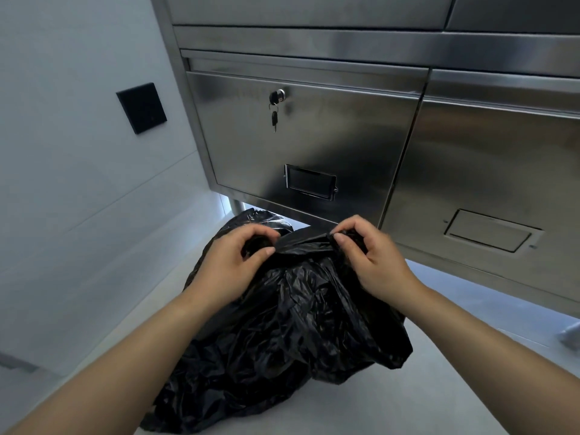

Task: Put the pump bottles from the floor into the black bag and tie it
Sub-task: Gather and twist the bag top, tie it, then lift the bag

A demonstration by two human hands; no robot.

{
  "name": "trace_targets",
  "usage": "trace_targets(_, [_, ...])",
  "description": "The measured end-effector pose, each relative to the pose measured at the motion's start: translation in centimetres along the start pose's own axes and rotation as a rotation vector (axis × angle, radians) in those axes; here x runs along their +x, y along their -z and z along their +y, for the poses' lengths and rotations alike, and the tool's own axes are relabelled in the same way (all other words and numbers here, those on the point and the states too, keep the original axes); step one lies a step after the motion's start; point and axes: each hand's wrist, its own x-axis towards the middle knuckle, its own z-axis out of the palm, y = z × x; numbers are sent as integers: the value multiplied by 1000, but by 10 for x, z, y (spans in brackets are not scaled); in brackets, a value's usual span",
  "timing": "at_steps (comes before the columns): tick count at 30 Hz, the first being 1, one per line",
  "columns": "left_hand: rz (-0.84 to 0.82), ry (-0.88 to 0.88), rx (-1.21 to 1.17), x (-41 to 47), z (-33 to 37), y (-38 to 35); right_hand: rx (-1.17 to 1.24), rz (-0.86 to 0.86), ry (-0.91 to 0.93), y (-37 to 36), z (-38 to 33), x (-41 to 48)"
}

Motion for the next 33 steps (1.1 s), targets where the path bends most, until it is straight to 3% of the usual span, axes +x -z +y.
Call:
trace_targets(4, [-159, -105, 162, -9, -4, 12, -201, -186, 63, 20, -4, -9])
trace_targets(8, [-235, -109, 164, -17, -4, 5, -288, -235, 138, 11, -6, -24])
trace_targets(14, [-125, -97, 59, -24, 6, -11, -421, -255, 161, 17, 16, -37])
trace_targets(18, [-107, -68, -5, -27, 6, -17, -273, -157, 108, 20, 22, -46])
trace_targets(21, [14, -23, -110, -26, 10, -23, -162, -118, 80, 11, 18, -47])
trace_targets(25, [84, -53, -50, -18, 9, -27, -234, -127, 130, 9, 19, -43])
trace_targets(33, [-167, -105, 204, -27, -19, -19, -425, -208, 165, 25, 42, -50])
